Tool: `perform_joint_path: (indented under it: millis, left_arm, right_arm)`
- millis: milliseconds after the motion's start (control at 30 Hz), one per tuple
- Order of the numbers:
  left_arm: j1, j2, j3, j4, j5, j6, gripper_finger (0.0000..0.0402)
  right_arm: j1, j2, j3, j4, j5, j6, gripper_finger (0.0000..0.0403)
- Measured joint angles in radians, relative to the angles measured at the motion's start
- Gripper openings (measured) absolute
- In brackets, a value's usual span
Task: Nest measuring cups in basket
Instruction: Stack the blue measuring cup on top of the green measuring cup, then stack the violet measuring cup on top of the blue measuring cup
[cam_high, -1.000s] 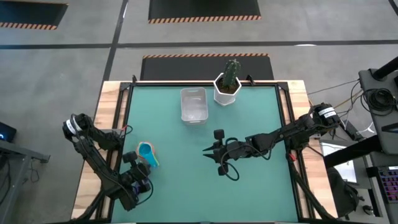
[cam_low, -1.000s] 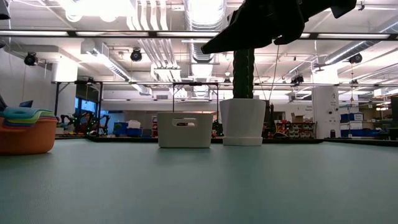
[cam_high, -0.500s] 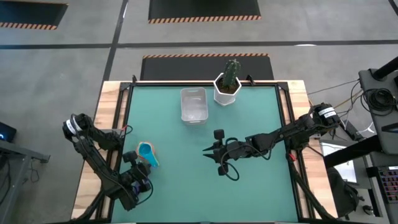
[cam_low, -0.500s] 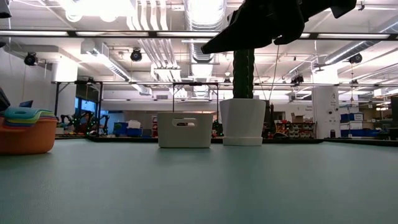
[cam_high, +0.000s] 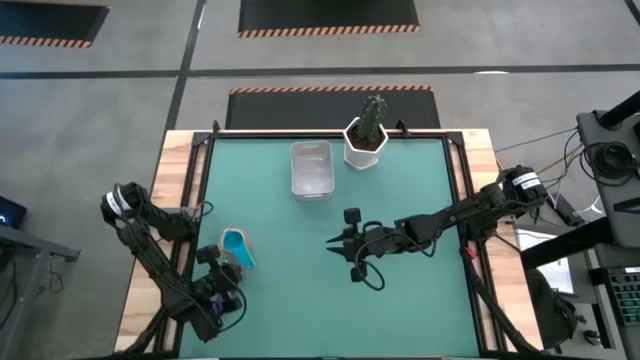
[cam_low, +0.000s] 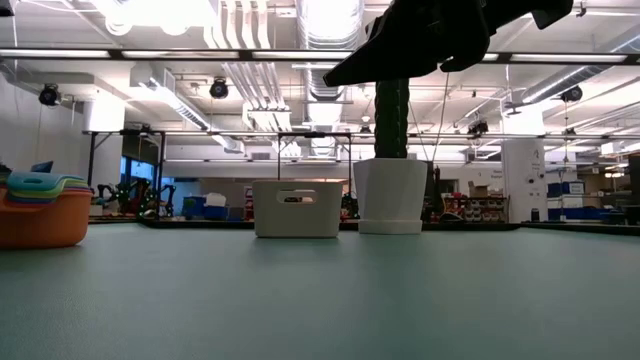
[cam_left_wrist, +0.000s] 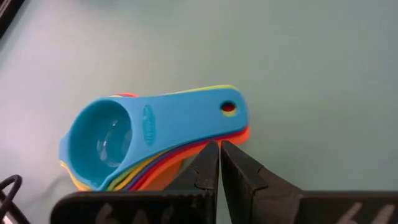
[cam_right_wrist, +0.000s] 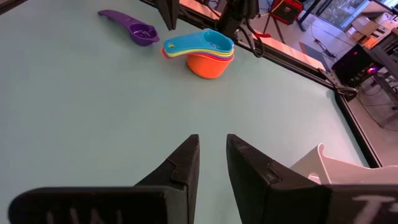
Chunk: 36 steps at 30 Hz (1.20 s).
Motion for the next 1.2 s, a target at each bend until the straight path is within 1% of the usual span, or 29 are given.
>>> perform_joint_path:
  millis: [200,467,633,767,867,1000,1133,1200]
  left_arm:
    - [0.000,0.000,-0.051,0.035,-0.005,-0.003,0.0000]
    - [0.000,0.000,-0.047,0.033,0.000,-0.003,0.0000]
    - [-0.002,0.000,-0.003,0.023,0.072,-0.003,0.0000]
    - [-0.002,0.000,0.071,0.008,0.144,-0.031,0.0000]
    - [-0.002,0.000,0.131,-0.003,0.188,-0.097,0.0000]
    - [-0.003,0.000,0.187,-0.003,0.241,-0.237,0.0000]
    - [-0.003,0.000,0.209,-0.002,0.359,-0.335,0.0000]
    - [-0.005,0.000,0.210,0.003,0.368,-0.344,0.0000]
  right_arm:
    - [0.000,0.000,0.000,0.000,0.000,0.000,0.0068]
    - [0.000,0.000,0.000,0.000,0.000,0.008,0.0068]
    - [0.000,0.000,-0.011,0.000,0.000,0.013,0.0068]
    - [0.000,0.000,-0.018,0.000,0.000,0.008,0.0068]
    - [0.000,0.000,-0.018,0.000,0.000,0.008,0.0068]
    - [0.000,0.000,-0.018,-0.004,0.000,0.007,0.0068]
    - [0.000,0.000,-0.018,-0.027,0.000,-0.001,0.0068]
    - [0.001,-0.001,-0.018,-0.050,0.000,-0.001,0.0068]
